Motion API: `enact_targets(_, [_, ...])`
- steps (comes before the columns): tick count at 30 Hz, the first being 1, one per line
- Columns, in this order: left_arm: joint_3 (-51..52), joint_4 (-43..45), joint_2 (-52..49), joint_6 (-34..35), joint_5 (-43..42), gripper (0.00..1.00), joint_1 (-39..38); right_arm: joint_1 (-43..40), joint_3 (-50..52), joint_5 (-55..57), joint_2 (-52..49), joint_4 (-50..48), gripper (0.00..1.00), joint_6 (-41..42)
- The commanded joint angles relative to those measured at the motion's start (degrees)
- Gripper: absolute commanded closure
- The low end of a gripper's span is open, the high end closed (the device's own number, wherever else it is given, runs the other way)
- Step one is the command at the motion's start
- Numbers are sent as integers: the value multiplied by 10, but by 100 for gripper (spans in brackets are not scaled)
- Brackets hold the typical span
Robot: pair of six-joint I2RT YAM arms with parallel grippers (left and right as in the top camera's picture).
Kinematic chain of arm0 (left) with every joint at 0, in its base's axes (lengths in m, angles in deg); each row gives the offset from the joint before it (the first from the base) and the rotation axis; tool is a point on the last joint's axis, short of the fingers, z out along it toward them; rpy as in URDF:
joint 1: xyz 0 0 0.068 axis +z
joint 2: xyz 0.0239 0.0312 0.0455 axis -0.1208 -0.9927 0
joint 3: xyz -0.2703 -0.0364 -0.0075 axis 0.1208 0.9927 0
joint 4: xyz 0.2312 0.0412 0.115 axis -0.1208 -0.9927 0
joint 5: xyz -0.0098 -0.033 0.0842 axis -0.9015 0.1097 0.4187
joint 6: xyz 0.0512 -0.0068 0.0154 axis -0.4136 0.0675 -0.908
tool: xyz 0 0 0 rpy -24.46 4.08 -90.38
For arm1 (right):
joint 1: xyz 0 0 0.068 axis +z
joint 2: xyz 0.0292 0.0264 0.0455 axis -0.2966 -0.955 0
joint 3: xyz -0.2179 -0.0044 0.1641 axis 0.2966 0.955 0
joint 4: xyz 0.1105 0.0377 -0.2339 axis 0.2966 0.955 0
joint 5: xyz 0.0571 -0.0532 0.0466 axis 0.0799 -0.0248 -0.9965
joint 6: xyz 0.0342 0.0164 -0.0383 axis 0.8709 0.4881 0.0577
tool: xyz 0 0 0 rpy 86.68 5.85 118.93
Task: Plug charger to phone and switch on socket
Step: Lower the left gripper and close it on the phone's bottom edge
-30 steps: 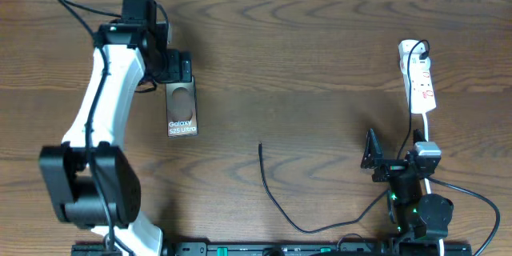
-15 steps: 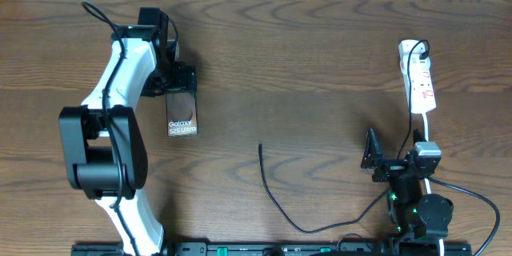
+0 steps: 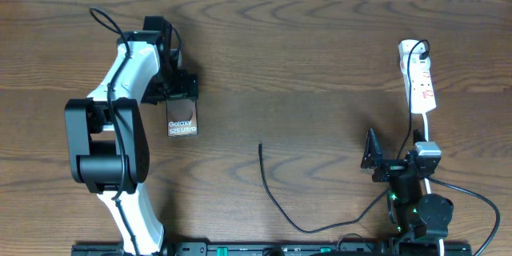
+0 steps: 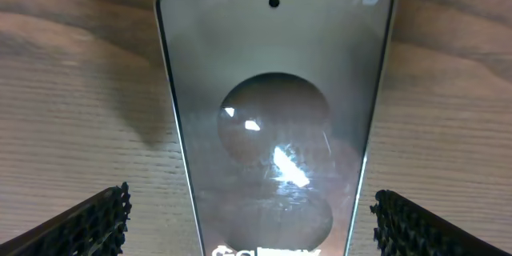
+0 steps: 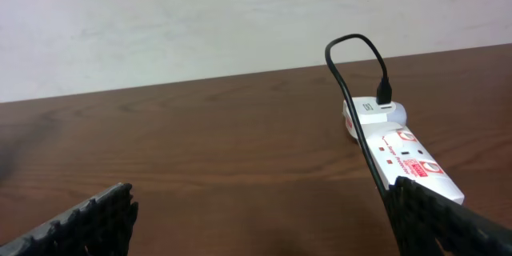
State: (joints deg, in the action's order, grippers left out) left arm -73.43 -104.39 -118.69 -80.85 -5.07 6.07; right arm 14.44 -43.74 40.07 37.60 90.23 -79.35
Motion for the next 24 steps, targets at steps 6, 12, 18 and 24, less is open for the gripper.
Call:
enact_targets(6, [7, 12, -5, 3, 5, 4, 1, 3, 1, 4, 2, 2, 1, -8])
enact_targets(12, [7, 22, -5, 3, -2, 4, 1, 3, 1, 4, 2, 2, 1, -8])
enact_targets(18, [8, 25, -5, 3, -10, 4, 1, 3, 1, 4, 2, 2, 1, -8])
enact_targets(24, [19, 37, -5, 23, -10, 4, -3, 3, 1, 4, 2, 2, 1, -8])
